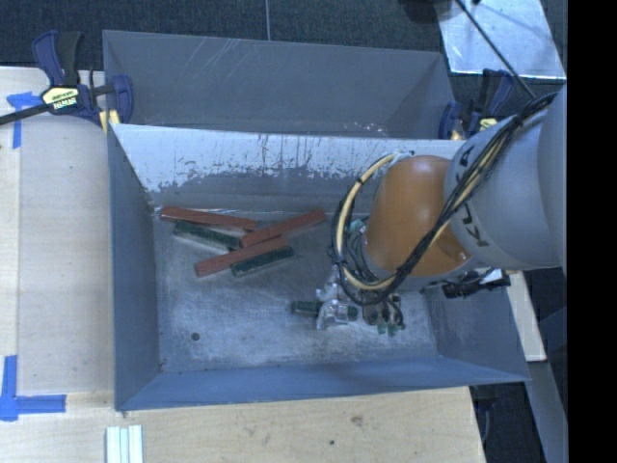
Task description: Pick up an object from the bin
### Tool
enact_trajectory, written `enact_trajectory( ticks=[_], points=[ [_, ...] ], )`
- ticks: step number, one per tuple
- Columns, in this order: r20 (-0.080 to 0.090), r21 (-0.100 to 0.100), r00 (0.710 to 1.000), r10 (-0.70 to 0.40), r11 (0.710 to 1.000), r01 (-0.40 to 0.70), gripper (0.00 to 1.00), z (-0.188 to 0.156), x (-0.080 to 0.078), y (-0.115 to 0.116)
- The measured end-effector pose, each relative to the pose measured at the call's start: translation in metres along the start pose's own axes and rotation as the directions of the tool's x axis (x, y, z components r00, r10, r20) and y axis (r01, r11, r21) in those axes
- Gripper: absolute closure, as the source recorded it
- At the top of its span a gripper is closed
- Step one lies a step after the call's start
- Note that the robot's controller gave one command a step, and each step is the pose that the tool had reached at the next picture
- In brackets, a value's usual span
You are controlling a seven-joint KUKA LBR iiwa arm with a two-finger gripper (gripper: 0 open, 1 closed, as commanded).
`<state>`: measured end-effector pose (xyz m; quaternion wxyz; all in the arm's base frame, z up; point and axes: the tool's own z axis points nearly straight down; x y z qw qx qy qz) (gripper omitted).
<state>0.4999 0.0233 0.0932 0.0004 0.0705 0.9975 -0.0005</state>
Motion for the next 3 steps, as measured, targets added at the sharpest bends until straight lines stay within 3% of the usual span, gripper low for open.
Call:
enact_trajectory(
  ticks=[3],
  points=[
    [0.005,-0.002,1.000,0.000,1.000,0.000,1.00,-0.039,-0.002,0.000]
  ],
)
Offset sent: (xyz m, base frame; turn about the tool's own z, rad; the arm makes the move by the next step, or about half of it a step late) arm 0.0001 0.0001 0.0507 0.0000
